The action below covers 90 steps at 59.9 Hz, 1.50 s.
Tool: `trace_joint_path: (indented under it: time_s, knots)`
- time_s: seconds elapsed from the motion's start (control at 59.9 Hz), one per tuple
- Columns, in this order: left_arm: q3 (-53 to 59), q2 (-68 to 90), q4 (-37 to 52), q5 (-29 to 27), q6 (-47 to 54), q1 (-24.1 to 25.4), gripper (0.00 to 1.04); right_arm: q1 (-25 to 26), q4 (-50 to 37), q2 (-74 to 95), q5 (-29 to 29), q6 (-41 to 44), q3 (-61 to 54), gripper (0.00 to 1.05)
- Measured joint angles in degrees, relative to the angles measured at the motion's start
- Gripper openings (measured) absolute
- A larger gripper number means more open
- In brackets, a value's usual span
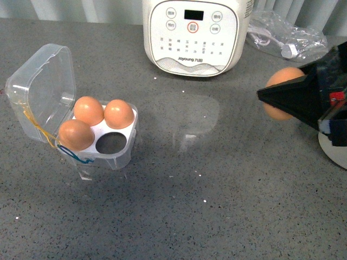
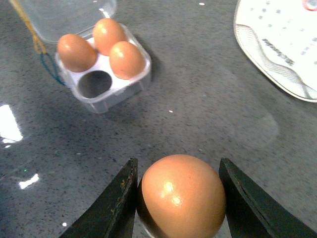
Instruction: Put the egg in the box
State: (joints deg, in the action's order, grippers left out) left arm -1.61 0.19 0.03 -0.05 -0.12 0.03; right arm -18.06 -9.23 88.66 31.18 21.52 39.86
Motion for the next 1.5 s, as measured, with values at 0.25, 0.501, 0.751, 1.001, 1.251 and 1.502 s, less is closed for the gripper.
trace_joint_path:
  time_s: [0.25,0.501,0.751,1.001,1.251,1.502]
  knots:
    - [0.00,0.00,0.00,0.00,0.00,-0.02,0.98,-6.71,-0.68,9.11,1.25,2.47,6.01,0.42]
    - [0.00,0.00,0.00,0.00,-0.02,-0.02,0.98,-10.51,-2.91,14.01,0.28,2.54,9.94,0.42]
    - [0.00,0.00,0.00,0.00,0.00,-0.02,0.98,-14.16,-5.20,17.49,-1.05,1.62,12.31,0.42]
    - [0.00,0.00,0.00,0.00,0.00,-0.02,0.98,-16.39,-7.93,20.70,-2.99,-0.39,13.20,0.42]
    - [0.00,0.00,0.00,0.00,0.00,-0.02,0.98,-17.00,-10.84,23.37,-5.20,-3.13,15.32,0.42]
    - [0.00,0.00,0.00,0.00,0.00,-0.02,0.98,-18.23,-12.70,25.49,-5.42,-5.68,16.68,0.42]
